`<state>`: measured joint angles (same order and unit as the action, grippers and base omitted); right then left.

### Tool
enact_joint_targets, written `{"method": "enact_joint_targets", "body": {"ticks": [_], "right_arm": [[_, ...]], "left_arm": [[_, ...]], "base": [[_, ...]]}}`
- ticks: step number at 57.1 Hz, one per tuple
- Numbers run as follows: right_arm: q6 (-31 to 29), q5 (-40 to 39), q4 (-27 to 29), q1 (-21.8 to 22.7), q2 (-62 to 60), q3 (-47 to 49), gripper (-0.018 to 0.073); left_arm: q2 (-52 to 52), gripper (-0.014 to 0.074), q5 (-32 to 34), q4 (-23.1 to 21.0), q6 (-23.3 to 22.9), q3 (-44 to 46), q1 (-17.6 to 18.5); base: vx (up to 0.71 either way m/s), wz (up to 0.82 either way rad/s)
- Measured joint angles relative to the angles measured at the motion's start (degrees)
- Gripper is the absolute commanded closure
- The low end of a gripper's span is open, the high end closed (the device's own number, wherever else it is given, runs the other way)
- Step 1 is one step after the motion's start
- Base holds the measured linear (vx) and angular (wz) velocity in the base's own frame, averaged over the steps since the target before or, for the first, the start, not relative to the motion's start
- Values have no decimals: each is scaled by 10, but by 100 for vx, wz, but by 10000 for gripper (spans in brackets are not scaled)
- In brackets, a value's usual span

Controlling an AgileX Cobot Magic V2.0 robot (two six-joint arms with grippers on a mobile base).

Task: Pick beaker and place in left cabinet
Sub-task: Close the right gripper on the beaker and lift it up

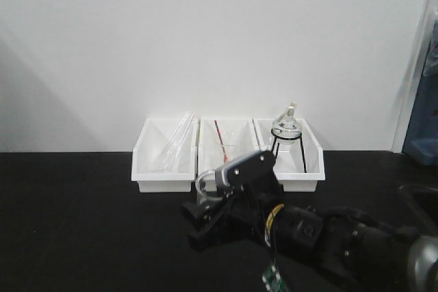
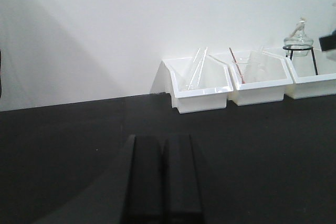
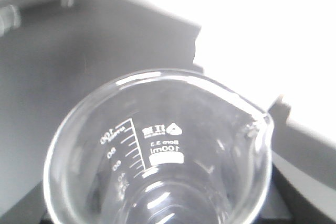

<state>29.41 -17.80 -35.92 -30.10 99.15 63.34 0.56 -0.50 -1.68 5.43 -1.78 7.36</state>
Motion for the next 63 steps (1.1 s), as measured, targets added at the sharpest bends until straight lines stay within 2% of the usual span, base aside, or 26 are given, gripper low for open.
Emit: {"method": "enact_joint_targets", "body": {"ticks": [7,17,30,63], "right_arm": [[37,94,-1,-11,-19,70,401],[47,182,-1,-15,-21,148,414],[48,199,0,-15,-21,163,457],[48,201,0,-15,-21,163,458]], "left_arm": [[0,595,0,0,0,0,0],[0,595,0,0,0,0,0],[0,595,0,0,0,0,0],[0,595,0,0,0,0,0]], "base": [[0,0],[0,0],[0,0],[0,0]]}}
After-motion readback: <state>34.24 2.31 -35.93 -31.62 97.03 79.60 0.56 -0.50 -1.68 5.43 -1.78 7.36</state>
